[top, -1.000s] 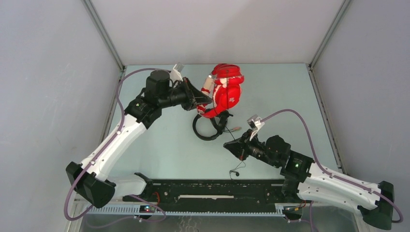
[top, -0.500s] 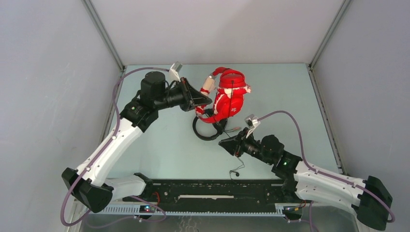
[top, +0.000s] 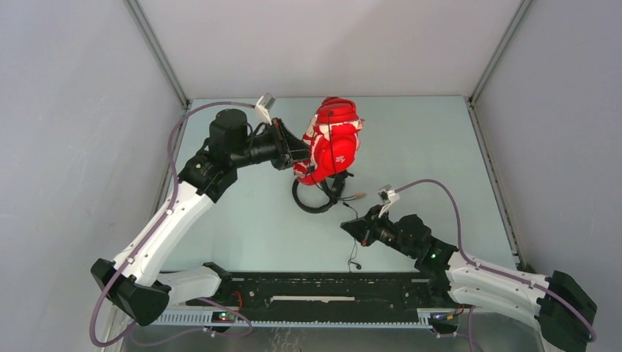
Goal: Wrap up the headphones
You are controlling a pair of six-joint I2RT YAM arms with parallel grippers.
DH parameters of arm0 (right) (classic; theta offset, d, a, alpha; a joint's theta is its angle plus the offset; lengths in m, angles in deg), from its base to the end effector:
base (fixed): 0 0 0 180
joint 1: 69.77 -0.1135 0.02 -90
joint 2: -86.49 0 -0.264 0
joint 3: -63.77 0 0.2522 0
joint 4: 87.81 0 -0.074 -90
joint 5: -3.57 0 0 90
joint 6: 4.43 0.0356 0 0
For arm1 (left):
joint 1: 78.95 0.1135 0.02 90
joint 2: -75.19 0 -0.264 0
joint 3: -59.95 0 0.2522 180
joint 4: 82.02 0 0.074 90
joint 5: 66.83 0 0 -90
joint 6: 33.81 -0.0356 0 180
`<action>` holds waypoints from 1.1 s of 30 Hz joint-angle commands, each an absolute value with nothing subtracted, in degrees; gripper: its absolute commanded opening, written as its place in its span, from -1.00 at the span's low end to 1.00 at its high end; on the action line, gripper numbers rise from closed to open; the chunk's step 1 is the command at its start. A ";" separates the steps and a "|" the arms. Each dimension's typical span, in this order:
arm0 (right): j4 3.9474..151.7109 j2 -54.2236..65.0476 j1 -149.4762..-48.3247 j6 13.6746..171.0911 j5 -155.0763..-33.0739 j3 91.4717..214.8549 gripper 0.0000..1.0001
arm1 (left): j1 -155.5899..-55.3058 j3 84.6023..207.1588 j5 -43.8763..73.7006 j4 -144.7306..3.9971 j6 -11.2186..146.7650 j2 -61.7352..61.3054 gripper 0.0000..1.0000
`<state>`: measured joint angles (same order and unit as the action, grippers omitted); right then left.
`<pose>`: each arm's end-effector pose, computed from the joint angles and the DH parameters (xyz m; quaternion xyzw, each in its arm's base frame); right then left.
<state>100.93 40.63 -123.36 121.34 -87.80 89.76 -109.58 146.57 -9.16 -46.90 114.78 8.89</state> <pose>0.1067 0.1461 0.1961 -0.1271 0.7618 0.4532 0.4451 0.2063 -0.1443 0.4162 -0.0190 0.7795 -0.5686 0.2623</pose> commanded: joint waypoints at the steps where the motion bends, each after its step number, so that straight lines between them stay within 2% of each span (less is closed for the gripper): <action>1: 101.16 48.13 -122.25 121.55 -82.77 88.53 -1.00 | -109.53 147.22 -11.87 -46.82 110.91 11.59 -1.00; 7: 89.95 61.12 -119.66 121.63 -76.16 88.11 -1.00 | -109.53 149.18 -9.91 -37.16 95.77 13.09 -0.99; 15: 72.16 72.67 -111.66 120.14 -75.70 92.48 -1.00 | -109.49 147.92 -9.15 -27.84 78.96 16.90 -0.99; 19: 69.25 71.88 -106.18 119.00 -80.15 93.44 -1.00 | -109.61 146.73 -13.04 -27.39 73.94 19.91 -0.99; 24: 72.99 65.36 -100.73 119.44 -87.81 93.36 -1.00 | -110.30 146.58 -17.87 -27.58 71.58 22.84 -0.99; 33: 87.50 52.40 -100.26 119.55 -96.18 95.96 -1.00 | -117.67 144.30 -18.47 -26.90 67.76 23.02 -0.99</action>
